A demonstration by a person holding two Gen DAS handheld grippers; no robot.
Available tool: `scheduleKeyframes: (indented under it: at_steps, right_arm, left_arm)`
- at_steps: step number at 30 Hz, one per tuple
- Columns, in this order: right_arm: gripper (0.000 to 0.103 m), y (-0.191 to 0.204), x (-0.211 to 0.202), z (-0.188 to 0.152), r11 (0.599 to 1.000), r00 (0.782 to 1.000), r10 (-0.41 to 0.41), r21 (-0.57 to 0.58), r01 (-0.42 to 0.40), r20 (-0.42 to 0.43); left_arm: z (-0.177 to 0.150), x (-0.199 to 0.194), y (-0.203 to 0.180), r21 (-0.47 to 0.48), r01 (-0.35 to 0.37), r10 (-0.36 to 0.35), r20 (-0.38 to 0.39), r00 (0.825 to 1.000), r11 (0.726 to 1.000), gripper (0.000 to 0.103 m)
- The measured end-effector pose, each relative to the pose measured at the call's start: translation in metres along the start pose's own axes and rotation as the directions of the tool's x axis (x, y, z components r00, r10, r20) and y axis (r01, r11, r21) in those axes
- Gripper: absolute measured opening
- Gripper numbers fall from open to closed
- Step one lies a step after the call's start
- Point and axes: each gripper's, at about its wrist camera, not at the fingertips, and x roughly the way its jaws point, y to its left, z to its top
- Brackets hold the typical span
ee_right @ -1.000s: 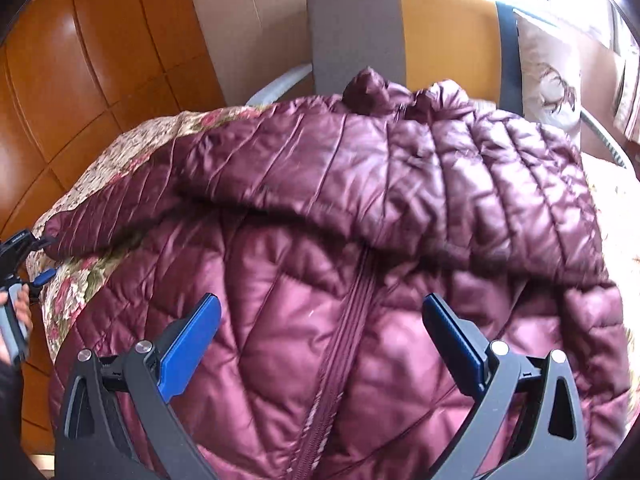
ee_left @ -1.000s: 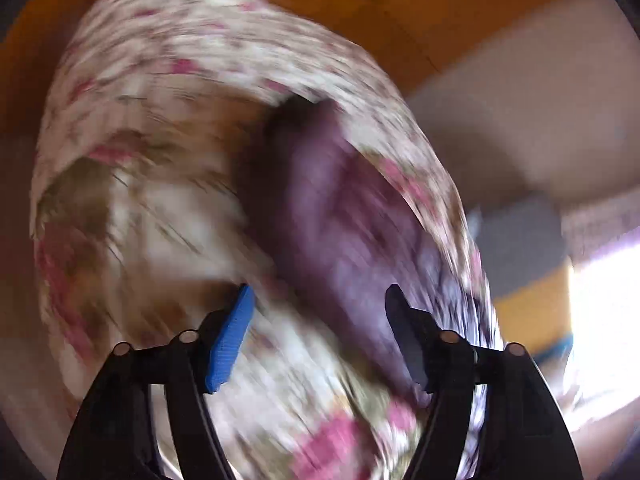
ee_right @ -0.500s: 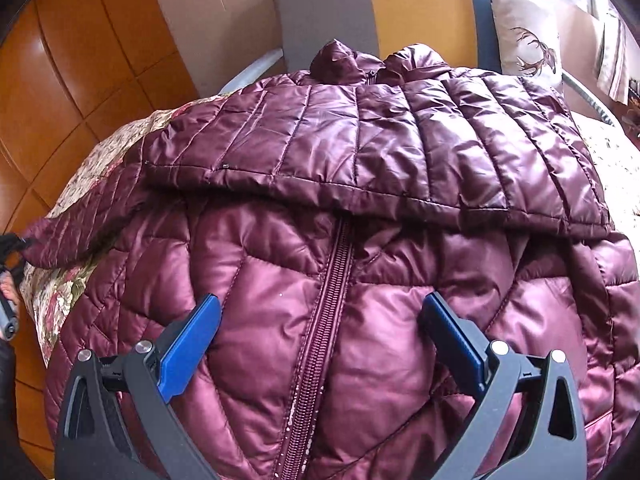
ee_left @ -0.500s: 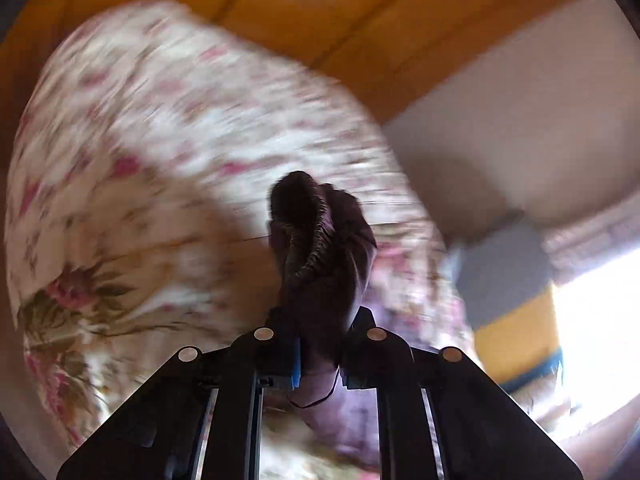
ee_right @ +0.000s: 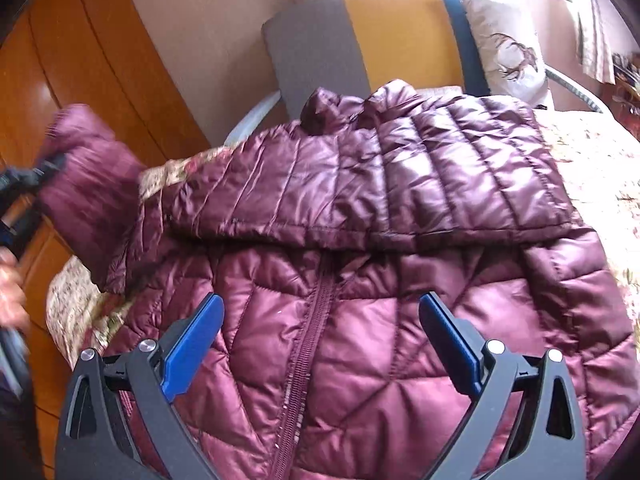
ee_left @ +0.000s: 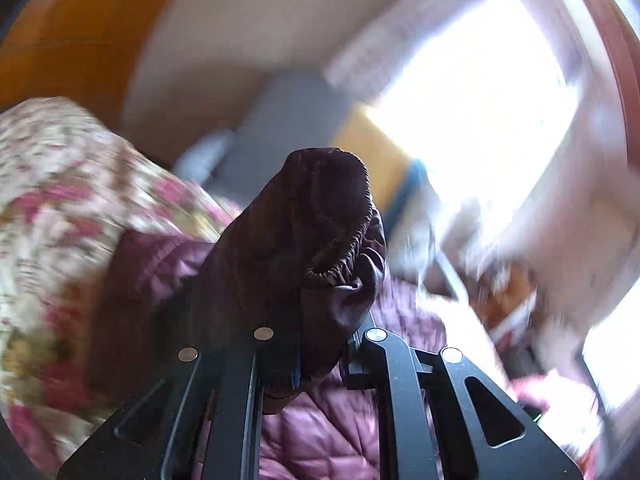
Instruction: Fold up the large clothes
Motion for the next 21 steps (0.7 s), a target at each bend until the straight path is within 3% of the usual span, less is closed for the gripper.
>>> scheduleKeyframes:
  at_steps: [2,5,10,11,12,13,14,16,21]
  right_arm:
    - [0.096,-0.010,-0.007,0.003,0.999,1.000,0.007,0.033,-0.007,0.008]
    - [0.096,-0.023,-0.012,0.009,0.997,1.000,0.023,0.075,-0.023,0.005]
    - [0.096,-0.025,-0.008,0.020,0.992,0.997,0.077,0.105,-0.076,-0.012]
    - [0.096,-0.022,-0.004,0.023,0.990,0.996,0.090,0.113,-0.088,-0.019]
    - [0.096,-0.020,-0.001,0.026,0.988,0.995,0.100,0.121,-0.096,-0.022]
    - [0.095,-0.018,0.002,0.028,0.986,0.994,0.107,0.129,-0.103,-0.025]
    - [0.095,-0.015,0.004,0.031,0.985,0.993,0.112,0.135,-0.108,-0.027]
    - [0.095,-0.011,0.006,0.034,0.984,0.993,0.117,0.136,-0.112,-0.029]
    - [0.095,0.004,0.011,0.041,0.977,0.982,0.182,0.123,-0.175,-0.048]
  left_arm:
    - [-0.024,0.032,-0.024,0.065,0.016,-0.010,-0.091,0.996,0.998,0.012]
    - [-0.056,0.073,-0.037,0.171,-0.028,0.062,-0.196,0.979,0.985,0.018]
    - [-0.071,0.089,-0.029,0.266,-0.053,0.124,-0.257,0.959,0.963,0.026]
    - [-0.072,0.090,-0.027,0.282,-0.045,0.123,-0.265,0.956,0.958,0.038]
    - [-0.075,0.091,-0.023,0.288,-0.022,0.106,-0.279,0.954,0.957,0.070]
    - [-0.077,0.089,-0.020,0.270,0.020,0.062,-0.293,0.954,0.963,0.085]
    - [-0.077,0.085,-0.017,0.252,0.035,0.038,-0.277,0.960,0.967,0.092]
    - [-0.076,0.084,-0.015,0.272,0.019,0.052,-0.252,0.966,0.962,0.092]
    - [-0.070,0.048,-0.019,0.228,0.059,-0.017,-0.182,0.983,0.972,0.092]
